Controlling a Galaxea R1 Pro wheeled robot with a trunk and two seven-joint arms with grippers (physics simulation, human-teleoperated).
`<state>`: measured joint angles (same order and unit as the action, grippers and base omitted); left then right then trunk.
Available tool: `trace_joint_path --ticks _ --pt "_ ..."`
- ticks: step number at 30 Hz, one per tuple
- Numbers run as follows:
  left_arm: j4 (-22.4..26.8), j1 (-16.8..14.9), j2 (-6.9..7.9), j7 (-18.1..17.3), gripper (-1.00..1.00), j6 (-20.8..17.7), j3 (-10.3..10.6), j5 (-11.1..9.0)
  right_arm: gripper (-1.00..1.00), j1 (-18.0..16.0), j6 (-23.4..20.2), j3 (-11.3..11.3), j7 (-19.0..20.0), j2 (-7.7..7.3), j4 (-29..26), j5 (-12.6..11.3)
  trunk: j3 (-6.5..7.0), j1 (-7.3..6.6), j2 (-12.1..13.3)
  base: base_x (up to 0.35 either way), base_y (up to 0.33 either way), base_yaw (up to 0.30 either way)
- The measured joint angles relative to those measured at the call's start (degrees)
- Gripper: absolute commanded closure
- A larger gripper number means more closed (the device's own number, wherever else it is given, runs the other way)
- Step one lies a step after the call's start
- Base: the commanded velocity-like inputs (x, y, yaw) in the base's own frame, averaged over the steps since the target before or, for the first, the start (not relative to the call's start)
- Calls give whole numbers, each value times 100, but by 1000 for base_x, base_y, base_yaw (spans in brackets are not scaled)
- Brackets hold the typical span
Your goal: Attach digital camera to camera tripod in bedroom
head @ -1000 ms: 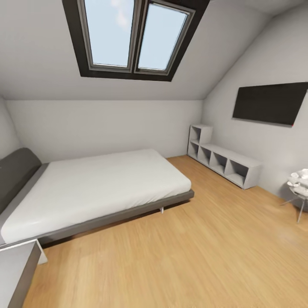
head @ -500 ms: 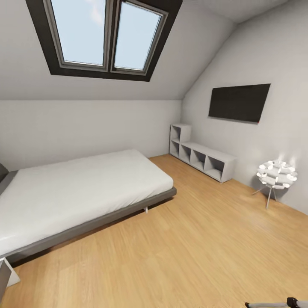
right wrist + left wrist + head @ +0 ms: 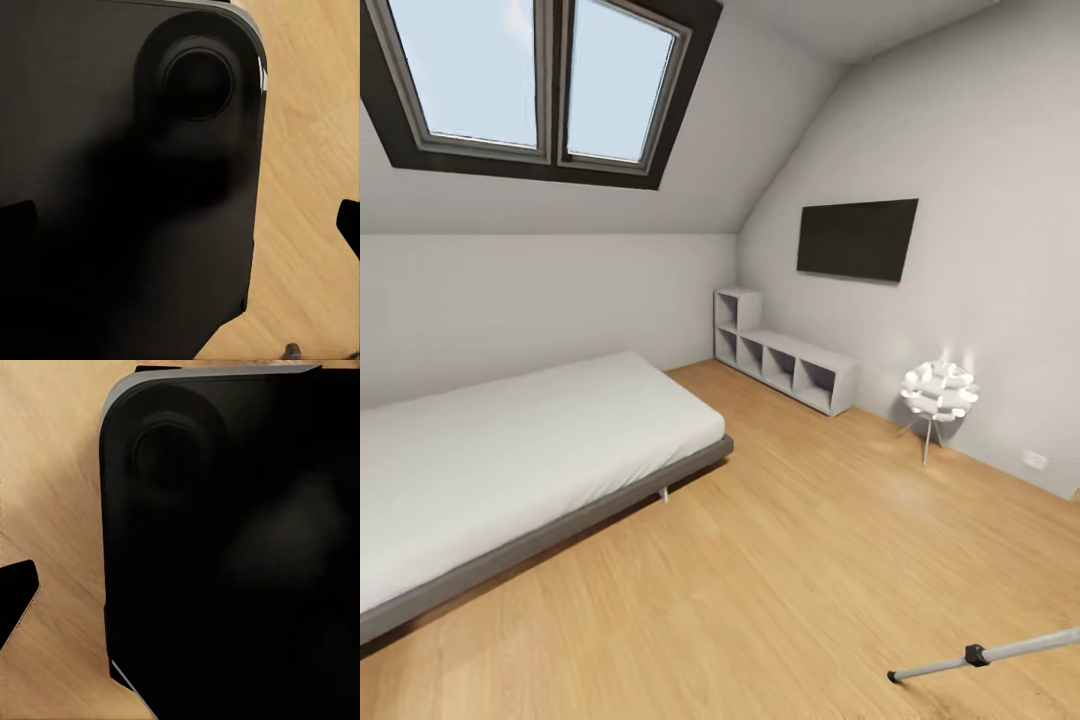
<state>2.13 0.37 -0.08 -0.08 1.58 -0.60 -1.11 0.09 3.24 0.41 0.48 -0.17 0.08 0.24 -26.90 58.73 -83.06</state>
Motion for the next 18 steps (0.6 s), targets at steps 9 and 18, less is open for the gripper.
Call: trace_joint_path --ticks 9,18 --pt "1 0 0 0 -100 0 3 0 -100 0 0 3 0 0 0 3 0 0 0 0 0 -296" --pt "0 0 0 0 -100 0 -3 0 -100 0 7 8 0 0 0 15 0 0 0 0 0 -296"
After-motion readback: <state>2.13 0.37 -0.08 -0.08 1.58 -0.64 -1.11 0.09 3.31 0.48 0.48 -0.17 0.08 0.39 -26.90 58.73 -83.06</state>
